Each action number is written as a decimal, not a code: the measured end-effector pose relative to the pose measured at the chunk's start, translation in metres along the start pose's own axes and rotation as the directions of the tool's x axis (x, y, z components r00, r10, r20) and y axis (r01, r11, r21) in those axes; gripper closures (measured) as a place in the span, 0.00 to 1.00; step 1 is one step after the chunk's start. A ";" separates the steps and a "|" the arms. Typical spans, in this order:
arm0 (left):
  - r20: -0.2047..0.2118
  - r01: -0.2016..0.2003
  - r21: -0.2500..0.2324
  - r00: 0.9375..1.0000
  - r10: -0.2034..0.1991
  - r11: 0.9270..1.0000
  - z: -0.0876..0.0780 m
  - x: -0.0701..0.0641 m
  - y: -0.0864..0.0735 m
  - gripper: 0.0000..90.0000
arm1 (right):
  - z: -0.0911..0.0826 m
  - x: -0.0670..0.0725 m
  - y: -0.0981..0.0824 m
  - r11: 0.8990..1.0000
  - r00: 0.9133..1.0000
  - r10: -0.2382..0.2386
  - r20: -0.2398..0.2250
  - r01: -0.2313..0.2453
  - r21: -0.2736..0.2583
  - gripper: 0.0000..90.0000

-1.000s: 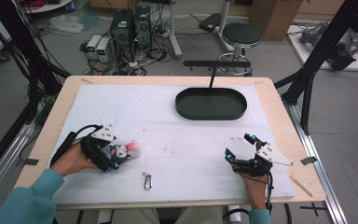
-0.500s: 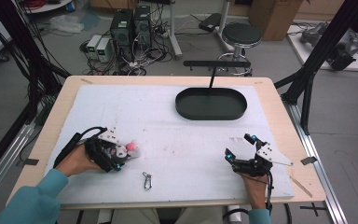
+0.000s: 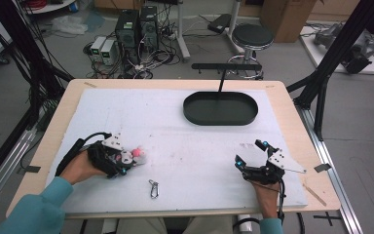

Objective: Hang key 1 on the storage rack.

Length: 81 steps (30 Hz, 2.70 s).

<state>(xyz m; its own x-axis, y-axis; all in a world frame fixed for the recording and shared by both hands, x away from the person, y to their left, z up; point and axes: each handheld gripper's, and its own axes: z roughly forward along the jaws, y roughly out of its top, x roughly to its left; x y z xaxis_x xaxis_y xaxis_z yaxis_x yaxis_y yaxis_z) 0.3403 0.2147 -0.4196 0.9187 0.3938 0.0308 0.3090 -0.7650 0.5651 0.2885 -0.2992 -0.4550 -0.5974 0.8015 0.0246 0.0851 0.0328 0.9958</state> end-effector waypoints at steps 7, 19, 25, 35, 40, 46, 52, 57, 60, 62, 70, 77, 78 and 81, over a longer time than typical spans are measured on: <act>0.005 -0.010 -0.008 1.000 0.010 1.000 -0.001 0.001 0.000 0.40 | 0.000 -0.001 0.000 1.000 1.000 0.008 0.001 -0.008 0.004 0.03; 0.021 -0.006 -0.113 1.000 0.008 0.994 -0.010 0.003 0.001 0.40 | 0.003 -0.003 0.001 0.999 0.999 0.033 -0.001 -0.033 0.028 0.03; 0.027 -0.008 -0.173 1.000 0.013 0.985 -0.020 0.007 0.007 0.40 | 0.006 -0.007 0.004 0.999 1.000 0.031 0.000 -0.031 0.044 0.03; 0.057 -0.025 -0.275 0.997 0.042 0.961 -0.026 0.008 0.036 0.40 | 0.009 -0.012 0.028 0.998 0.997 0.025 -0.067 -0.021 0.055 0.03; 0.085 -0.043 -0.314 0.994 0.073 0.948 -0.025 0.004 0.053 0.40 | 0.016 -0.011 0.047 0.997 0.988 0.023 -0.154 -0.012 0.073 0.03; 0.099 -0.063 -0.331 0.990 0.101 0.942 -0.024 0.001 0.068 0.40 | 0.030 -0.007 0.076 0.996 0.967 -0.016 -0.254 0.039 0.085 0.03; 0.105 -0.075 -0.349 0.987 0.118 0.934 -0.024 0.002 0.081 0.40 | 0.045 -0.003 0.098 0.992 0.938 -0.027 -0.346 0.067 0.104 0.03; 0.118 -0.098 -0.361 0.982 0.149 0.928 -0.026 0.002 0.094 0.40 | 0.056 0.000 0.106 0.987 0.900 -0.048 -0.433 0.109 0.117 0.03; 0.118 -0.111 -0.360 0.980 0.163 0.926 -0.026 0.001 0.103 0.40 | 0.062 0.003 0.109 0.985 0.887 -0.057 -0.457 0.125 0.120 0.03; 0.120 -0.126 -0.366 0.976 0.181 0.922 -0.025 0.001 0.108 0.40 | 0.066 0.004 0.110 0.985 0.880 -0.050 -0.473 0.122 0.124 0.03; 0.131 -0.142 -0.375 0.970 0.204 0.916 -0.023 0.000 0.127 0.40 | 0.090 0.013 0.122 0.969 0.828 -0.068 -0.556 0.188 0.161 0.03; 0.142 -0.158 -0.380 0.964 0.226 0.911 -0.021 0.000 0.139 0.40 | 0.108 0.021 0.134 0.964 0.783 -0.065 -0.619 0.209 0.163 0.03; 0.142 -0.161 -0.377 0.963 0.229 0.912 -0.022 0.000 0.141 0.40 | 0.111 0.022 0.135 0.964 0.776 -0.066 -0.627 0.212 0.162 0.03; 0.146 -0.169 -0.382 0.960 0.240 0.909 -0.021 -0.001 0.146 0.40 | 0.121 0.027 0.140 0.960 0.752 -0.061 -0.656 0.223 0.166 0.03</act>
<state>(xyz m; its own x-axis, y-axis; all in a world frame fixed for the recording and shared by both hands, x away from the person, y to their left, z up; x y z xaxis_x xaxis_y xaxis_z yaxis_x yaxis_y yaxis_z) 0.3793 0.1135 -0.3198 0.9918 0.1196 0.0446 0.0313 -0.5668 0.8233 0.3807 -0.2013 -0.3259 -0.9778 0.2088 0.0153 0.0810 0.3098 0.9474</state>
